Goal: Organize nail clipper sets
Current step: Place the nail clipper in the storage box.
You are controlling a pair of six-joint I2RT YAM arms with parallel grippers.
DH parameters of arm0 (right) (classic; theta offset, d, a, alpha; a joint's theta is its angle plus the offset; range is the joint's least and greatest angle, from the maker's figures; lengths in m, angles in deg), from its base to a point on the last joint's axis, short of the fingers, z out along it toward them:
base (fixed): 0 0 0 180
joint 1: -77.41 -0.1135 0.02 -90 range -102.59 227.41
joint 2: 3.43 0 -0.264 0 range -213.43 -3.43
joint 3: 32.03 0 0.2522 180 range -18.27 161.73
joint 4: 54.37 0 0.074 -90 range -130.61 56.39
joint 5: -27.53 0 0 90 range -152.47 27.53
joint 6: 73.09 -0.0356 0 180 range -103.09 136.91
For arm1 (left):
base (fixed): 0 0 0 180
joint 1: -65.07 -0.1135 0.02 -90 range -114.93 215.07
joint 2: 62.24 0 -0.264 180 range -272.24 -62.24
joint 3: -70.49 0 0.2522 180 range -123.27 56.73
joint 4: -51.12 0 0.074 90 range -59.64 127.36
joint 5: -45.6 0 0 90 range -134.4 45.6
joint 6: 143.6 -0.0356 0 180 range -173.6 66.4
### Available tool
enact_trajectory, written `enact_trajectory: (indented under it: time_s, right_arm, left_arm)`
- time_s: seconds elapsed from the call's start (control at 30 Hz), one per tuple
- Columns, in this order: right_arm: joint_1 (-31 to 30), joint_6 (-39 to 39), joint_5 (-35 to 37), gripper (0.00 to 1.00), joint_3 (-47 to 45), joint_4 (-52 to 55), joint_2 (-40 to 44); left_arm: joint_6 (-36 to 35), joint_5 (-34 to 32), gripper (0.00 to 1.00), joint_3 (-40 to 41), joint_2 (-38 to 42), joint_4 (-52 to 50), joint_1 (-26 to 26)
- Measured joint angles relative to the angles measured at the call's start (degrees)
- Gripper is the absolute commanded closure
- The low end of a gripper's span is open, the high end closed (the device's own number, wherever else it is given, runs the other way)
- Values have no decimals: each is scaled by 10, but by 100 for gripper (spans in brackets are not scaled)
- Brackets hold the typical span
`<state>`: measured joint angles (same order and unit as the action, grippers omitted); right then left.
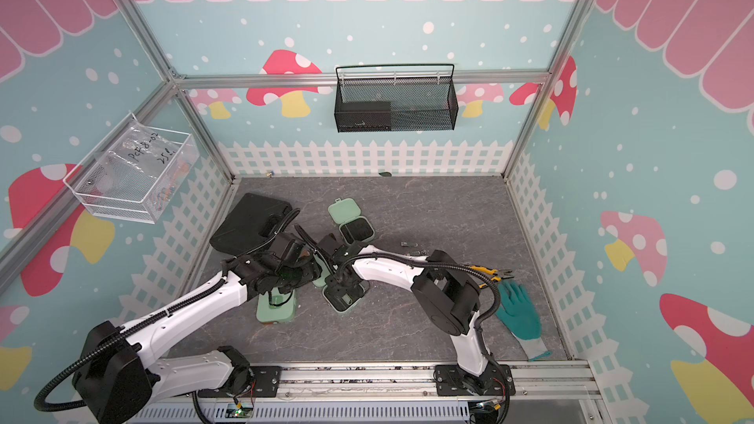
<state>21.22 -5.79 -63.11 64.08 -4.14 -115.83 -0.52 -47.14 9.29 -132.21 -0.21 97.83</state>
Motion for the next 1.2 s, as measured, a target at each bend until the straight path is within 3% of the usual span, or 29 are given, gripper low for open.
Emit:
enact_trajectory:
  time_s: [0.1, 0.23, 0.57, 0.67, 0.8, 0.83, 1.2]
  right_arm:
    - [0, -2, -9, 75, 0, -4, 0]
    - [0, -9, -21, 85, -3, -14, 0]
    - [0, -17, -41, 96, -32, -40, -13]
    - [0, -20, -47, 98, -38, -55, -13]
    - [-2, -25, -54, 99, -54, -83, -12]
    - [-1, -27, -56, 99, -56, -86, -11]
    - [16, -29, -40, 93, -58, -51, 11]
  left_arm:
    - [0, 0, 28, 0, 0, -2, 0]
    - [-2, 0, 30, 0, 0, -3, 0]
    - [-6, 0, 43, 0, 0, -3, 0]
    - [-5, 3, 56, 0, 0, -3, 0]
    - [-4, 14, 97, 0, 0, -2, 0]
    - [-4, 19, 100, 0, -2, -2, 0]
    - [8, 73, 100, 2, -60, 50, 23]
